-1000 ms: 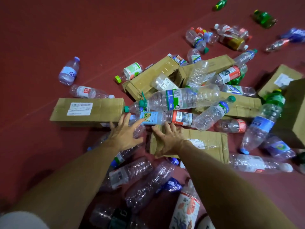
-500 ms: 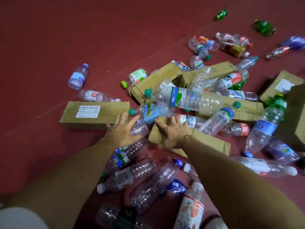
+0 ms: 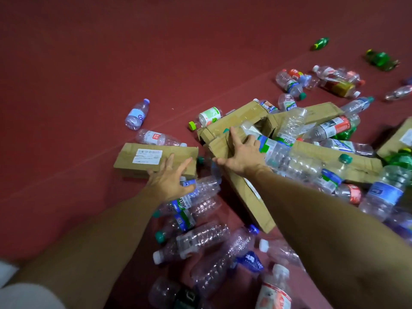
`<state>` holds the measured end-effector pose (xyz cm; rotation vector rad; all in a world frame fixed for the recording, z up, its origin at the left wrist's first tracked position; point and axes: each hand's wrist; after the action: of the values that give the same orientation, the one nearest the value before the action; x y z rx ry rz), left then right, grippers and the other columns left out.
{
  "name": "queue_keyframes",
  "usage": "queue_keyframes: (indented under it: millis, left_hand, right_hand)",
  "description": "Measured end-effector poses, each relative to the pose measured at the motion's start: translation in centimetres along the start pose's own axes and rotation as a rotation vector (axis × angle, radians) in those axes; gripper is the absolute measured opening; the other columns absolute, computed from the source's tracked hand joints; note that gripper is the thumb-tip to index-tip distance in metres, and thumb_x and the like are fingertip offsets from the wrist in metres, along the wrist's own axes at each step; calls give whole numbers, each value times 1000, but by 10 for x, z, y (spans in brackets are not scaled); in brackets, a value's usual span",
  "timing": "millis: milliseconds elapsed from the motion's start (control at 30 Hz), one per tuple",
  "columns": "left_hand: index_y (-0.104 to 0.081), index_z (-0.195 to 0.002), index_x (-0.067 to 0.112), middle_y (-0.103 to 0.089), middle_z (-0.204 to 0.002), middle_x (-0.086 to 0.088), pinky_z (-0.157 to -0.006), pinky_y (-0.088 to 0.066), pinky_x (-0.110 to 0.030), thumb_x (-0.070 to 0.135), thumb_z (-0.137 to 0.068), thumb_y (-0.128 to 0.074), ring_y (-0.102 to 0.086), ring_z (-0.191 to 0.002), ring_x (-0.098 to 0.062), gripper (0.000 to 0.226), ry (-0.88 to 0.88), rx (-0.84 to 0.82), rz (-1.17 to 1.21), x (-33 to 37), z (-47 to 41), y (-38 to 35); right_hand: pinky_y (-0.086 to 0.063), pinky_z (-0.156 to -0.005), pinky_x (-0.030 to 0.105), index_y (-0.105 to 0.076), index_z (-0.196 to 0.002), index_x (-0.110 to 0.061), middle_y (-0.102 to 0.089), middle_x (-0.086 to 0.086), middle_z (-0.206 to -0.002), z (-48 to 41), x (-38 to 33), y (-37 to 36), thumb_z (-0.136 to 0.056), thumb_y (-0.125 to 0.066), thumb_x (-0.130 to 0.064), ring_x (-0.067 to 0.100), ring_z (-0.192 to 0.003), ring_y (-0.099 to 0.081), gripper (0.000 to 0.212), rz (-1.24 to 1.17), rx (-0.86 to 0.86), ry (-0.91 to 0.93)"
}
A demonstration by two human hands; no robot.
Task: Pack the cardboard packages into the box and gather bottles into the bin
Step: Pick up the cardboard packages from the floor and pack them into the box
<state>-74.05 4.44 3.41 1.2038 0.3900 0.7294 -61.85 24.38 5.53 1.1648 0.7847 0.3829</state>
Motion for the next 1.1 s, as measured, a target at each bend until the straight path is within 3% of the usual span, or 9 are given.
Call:
queue_keyframes:
  millis: [167, 433, 600, 700, 833, 1100]
  left_hand:
    - [2, -152, 55, 12, -166, -5, -116, -9, -68, 71, -83, -54, 4, -153, -27, 89, 57, 2, 30, -24, 12, 7]
    - [-6, -154, 48, 8, -166, -6, -115, -17, -64, 68, -84, -55, 3, -153, -29, 88, 83, 12, 20, -33, 4, 17]
    - [-8, -155, 45, 10, -166, -7, -115, -11, -70, 71, -85, -54, 4, -152, -31, 88, 33, -4, 28, -31, -8, 23]
    - [-8, -156, 43, 10, -166, -9, -114, -6, -71, 66, -86, -56, 6, -152, -32, 88, 24, -16, 33, -31, -17, 27]
    - [-9, -156, 45, 9, -166, -8, -115, -11, -70, 64, -84, -60, 4, -152, -32, 90, 22, -44, 46, -43, -35, 23]
    - [-4, -154, 49, 14, -165, -7, -113, -19, -70, 64, -81, -66, 11, -152, -31, 97, -33, -115, 63, -65, -95, 5]
  right_hand:
    - [-41, -100, 62, 9, -156, -35, -20, 22, -152, 0, -31, -24, -69, -64, -82, 40, -138, -26, 123, 76, 12, -25]
    - [-29, -108, 71, 21, -154, -31, -14, 18, -157, 6, -39, -37, -69, -65, -81, 37, -145, -17, 130, 162, -34, -62]
    - [-15, -112, 73, 29, -152, -29, 13, 22, -163, 9, -31, -44, -70, -69, -76, 42, -151, 4, 137, 177, -187, -14]
    - [-19, -112, 72, 25, -153, -31, 7, 24, -163, 6, -29, -46, -73, -68, -74, 43, -150, -4, 130, 180, -131, 13]
    - [-25, -110, 71, 16, -154, -40, -1, 24, -161, -6, -32, -46, -75, -64, -76, 44, -147, -13, 118, 233, -10, 0]
    - [-24, -108, 73, 22, -152, -41, 10, 24, -161, -32, -48, -67, -81, -52, -79, 45, -148, -5, 109, 251, 67, -53]
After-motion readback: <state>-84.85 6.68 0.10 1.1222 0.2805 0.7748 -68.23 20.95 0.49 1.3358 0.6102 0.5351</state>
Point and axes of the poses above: each hand's wrist, its own z-axis away from the middle knuckle, its own y-axis out of the back of the hand, x = y × z
